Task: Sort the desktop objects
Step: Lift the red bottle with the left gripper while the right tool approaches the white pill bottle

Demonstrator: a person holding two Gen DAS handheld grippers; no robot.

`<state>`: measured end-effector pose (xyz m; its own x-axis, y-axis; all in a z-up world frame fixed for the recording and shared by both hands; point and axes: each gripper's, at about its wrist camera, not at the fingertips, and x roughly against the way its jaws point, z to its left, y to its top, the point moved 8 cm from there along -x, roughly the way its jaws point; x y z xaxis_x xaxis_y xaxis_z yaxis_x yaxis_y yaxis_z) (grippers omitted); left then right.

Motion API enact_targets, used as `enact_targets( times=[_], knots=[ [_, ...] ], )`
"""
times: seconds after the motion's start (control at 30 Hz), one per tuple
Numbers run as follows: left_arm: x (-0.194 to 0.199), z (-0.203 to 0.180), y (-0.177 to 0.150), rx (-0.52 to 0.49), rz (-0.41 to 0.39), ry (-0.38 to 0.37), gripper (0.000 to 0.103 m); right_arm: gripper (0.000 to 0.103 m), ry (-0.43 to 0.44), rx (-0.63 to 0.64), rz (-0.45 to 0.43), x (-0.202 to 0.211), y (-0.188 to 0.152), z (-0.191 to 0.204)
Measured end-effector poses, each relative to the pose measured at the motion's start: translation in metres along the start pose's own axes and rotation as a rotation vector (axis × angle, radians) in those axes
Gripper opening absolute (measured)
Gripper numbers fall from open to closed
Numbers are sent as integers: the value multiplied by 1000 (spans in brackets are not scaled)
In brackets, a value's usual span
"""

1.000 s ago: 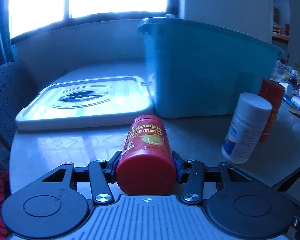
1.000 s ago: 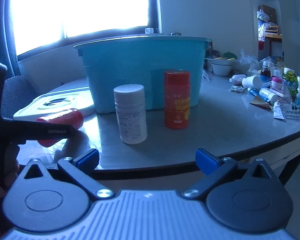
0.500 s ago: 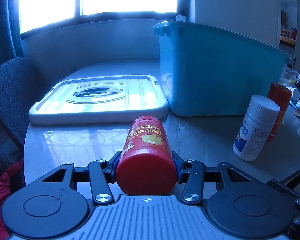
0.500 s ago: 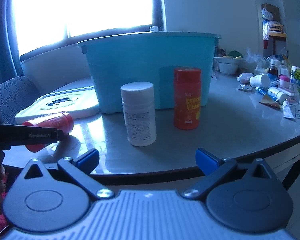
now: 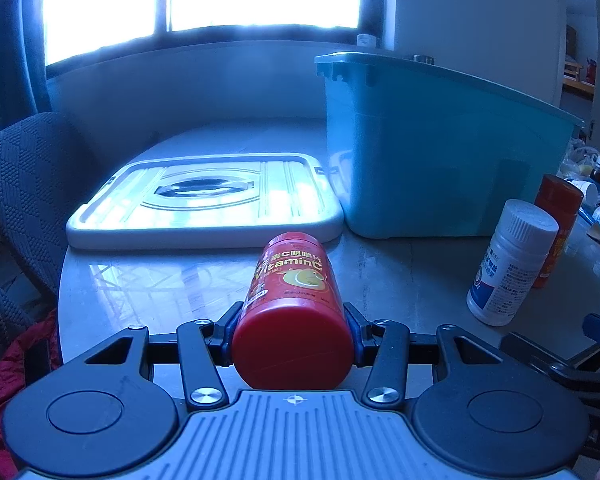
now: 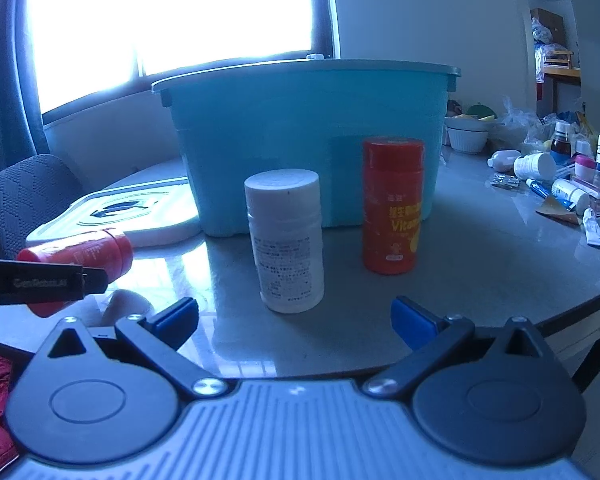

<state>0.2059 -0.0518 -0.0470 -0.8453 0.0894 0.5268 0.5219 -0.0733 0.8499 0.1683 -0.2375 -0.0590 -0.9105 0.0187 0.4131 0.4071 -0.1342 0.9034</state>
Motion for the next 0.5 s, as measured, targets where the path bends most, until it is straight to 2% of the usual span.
enact_targets(
  times=[0.5],
  knots=[
    [-3,3,11,-3,-8,0,50,103,7,-6,-21,-38,6,2]
  ],
)
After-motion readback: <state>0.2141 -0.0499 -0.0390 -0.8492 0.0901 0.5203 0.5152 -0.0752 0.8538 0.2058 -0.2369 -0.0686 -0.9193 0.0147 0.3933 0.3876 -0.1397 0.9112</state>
